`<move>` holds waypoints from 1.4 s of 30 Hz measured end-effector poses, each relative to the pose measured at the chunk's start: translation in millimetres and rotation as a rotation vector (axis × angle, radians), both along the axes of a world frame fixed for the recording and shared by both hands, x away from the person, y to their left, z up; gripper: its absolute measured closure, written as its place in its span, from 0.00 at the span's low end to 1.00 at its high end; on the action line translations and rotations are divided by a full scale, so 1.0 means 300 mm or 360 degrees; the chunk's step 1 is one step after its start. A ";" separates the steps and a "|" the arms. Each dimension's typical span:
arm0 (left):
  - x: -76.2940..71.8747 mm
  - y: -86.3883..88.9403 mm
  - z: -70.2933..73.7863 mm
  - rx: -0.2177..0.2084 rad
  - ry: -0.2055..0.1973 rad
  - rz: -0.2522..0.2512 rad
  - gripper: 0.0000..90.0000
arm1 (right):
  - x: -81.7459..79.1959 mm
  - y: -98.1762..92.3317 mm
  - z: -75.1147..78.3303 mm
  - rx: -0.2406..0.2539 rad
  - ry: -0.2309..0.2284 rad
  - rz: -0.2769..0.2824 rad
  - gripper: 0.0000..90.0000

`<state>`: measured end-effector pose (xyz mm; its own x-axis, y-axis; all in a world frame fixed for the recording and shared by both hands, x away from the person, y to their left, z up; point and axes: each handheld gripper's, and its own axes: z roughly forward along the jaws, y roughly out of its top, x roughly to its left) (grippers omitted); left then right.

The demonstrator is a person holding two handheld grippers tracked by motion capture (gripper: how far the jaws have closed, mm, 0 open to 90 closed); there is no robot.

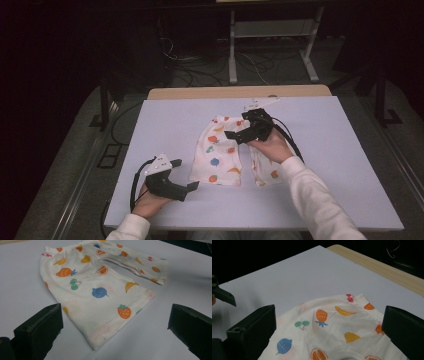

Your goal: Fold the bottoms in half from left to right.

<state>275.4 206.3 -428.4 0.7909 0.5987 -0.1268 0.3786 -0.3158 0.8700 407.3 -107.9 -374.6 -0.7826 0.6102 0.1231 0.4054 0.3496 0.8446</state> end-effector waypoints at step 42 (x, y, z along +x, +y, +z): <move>0.011 -0.003 0.000 -0.0010 0.0017 -0.0031 0.00 | 0.249 0.169 -0.096 -0.0041 0.0069 -0.0199 0.00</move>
